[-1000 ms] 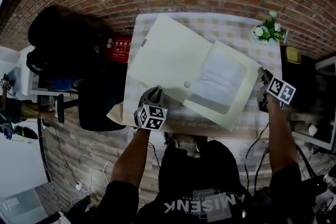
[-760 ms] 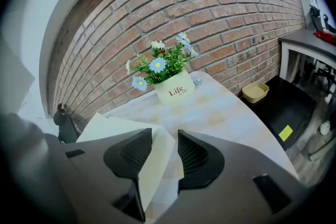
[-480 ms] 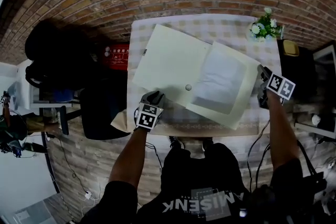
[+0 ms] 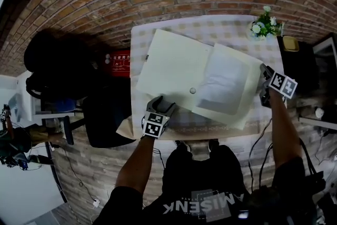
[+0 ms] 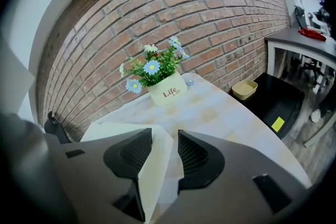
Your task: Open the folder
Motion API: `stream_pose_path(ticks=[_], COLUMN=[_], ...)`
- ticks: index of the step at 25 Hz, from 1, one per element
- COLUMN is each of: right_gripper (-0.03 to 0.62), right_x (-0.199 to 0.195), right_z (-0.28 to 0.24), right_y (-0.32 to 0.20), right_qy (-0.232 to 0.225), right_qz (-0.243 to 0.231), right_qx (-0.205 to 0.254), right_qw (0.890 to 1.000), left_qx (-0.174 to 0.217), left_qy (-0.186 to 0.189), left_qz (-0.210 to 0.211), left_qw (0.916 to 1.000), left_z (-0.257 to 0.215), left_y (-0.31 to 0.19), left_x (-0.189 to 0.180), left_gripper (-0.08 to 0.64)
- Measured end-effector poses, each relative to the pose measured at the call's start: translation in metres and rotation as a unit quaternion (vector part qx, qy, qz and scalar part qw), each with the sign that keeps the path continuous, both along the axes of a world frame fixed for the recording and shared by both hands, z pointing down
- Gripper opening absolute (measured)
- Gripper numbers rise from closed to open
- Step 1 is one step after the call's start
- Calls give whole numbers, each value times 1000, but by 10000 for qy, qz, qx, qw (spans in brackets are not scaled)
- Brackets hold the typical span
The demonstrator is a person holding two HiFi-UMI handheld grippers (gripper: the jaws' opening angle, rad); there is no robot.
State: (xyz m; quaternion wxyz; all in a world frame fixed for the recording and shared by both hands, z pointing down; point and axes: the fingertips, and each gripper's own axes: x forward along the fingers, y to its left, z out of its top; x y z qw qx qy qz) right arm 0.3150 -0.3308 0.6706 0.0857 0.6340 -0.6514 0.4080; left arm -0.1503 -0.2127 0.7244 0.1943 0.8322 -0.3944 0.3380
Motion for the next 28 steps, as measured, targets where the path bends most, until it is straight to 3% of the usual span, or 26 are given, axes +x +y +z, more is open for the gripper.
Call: stream_pose_path(ticks=[4, 9, 16, 24, 28], right_gripper=[186, 184, 184, 184, 152], right_x=[0, 1, 7, 3, -8], right_z=[1, 0, -4, -46, -91], right_y=[1, 4, 14, 33, 42], right_qy=[31, 68, 137, 107, -129], right_qz=[103, 179, 70, 15, 63], right_qx=[3, -20, -151, 369, 828], right_qw=[9999, 9998, 9998, 9993, 9965], left_qx=[-2, 278, 413, 657, 958], left_qy=[306, -172, -111, 576, 837], left_qz=[-331, -241, -151, 65, 432], left_qw=[9990, 9992, 9990, 9962, 9909], left_z=[-3, -3, -31, -84, -128], left_y=[-4, -6, -10, -4, 1], left_x=[0, 2, 5, 35, 57], left_gripper=[261, 267, 287, 287, 287])
